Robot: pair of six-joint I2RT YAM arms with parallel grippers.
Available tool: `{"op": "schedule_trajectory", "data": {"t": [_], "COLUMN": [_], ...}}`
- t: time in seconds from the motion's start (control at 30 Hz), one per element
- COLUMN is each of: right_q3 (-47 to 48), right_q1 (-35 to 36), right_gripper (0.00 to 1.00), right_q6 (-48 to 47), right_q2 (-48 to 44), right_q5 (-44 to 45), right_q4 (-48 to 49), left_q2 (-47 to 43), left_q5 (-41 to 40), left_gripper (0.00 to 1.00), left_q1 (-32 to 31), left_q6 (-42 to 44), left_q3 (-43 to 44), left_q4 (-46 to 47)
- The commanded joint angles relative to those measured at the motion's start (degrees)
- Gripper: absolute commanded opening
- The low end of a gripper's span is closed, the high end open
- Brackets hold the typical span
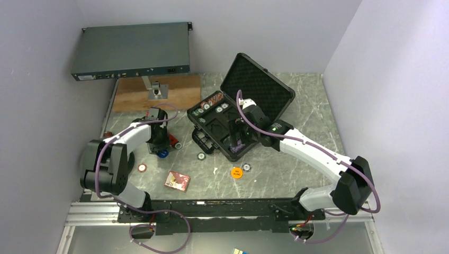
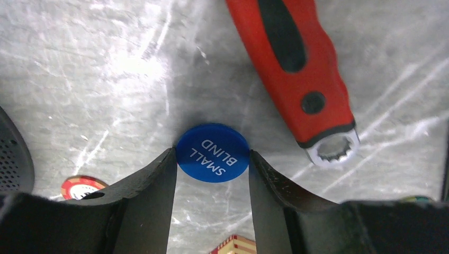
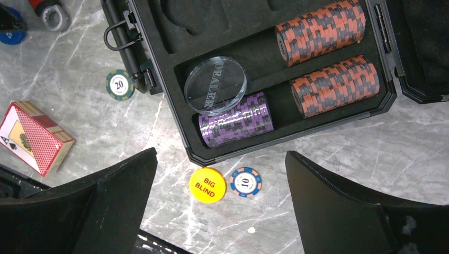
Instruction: Pack up texas hold em set
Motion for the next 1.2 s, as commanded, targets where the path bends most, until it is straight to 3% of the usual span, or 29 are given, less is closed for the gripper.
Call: {"op": "schedule_trajectory", "data": {"t": [0.0, 0.5, 1.17], "right_q3": [1.5, 5.7, 4.8], "right_q1": [-0.3, -0.5, -2.9], "right_gripper": [0.94, 0.95, 0.94], "right_q6": [-0.6, -0.5, 2.6], "right_q2": [-1.9, -2.0, -11.1], "right_q5": [-0.5, 0.6, 8.0], "right_q4": [1.7, 1.0, -1.6], "left_q2": [-4.2, -10.9, 6.4], "left_q5": [2.6, 3.4, 6.0], "left_gripper": [0.38, 0.39, 0.37], "left_q1": [-1.6, -7.0, -19.7], "left_q6": [-0.9, -0.6, 0.9], "left_q3": [1.9, 11.2, 31.4], "left_q4": [-2.5, -8.9, -1.8]}}
